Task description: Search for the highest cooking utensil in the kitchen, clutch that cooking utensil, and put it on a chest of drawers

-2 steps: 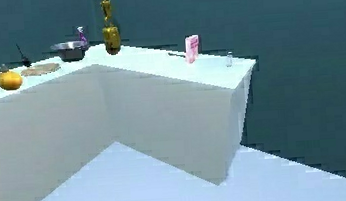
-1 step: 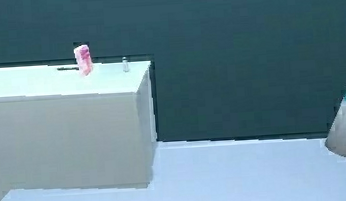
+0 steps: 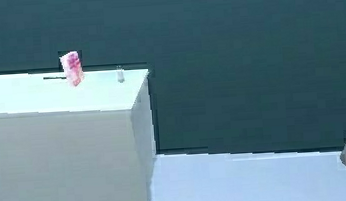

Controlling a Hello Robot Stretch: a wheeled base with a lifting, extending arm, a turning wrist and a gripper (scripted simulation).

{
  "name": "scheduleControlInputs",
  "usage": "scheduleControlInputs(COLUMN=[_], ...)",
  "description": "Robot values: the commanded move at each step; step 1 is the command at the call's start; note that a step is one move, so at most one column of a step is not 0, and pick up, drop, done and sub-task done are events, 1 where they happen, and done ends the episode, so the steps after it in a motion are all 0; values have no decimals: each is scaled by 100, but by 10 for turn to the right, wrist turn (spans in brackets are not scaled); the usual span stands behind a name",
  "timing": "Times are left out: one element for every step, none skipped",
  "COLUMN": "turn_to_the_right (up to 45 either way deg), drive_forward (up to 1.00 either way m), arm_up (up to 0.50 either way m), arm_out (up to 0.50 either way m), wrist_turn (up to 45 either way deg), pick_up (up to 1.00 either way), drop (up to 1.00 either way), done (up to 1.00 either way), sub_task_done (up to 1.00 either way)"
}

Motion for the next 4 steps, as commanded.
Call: scheduleControlInputs(turn_to_the_right=[0, -450, -390, 0], drive_forward=[10, 0, 0, 100], arm_up=[0, 0, 0, 0], arm_out=[0, 0, 0, 0], wrist_turn=[0, 0, 0, 0], pick_up=[0, 0, 0, 0], drop=[0, 0, 0, 0], done=[0, 0, 0, 0], sub_task_done=[0, 0, 0, 0])
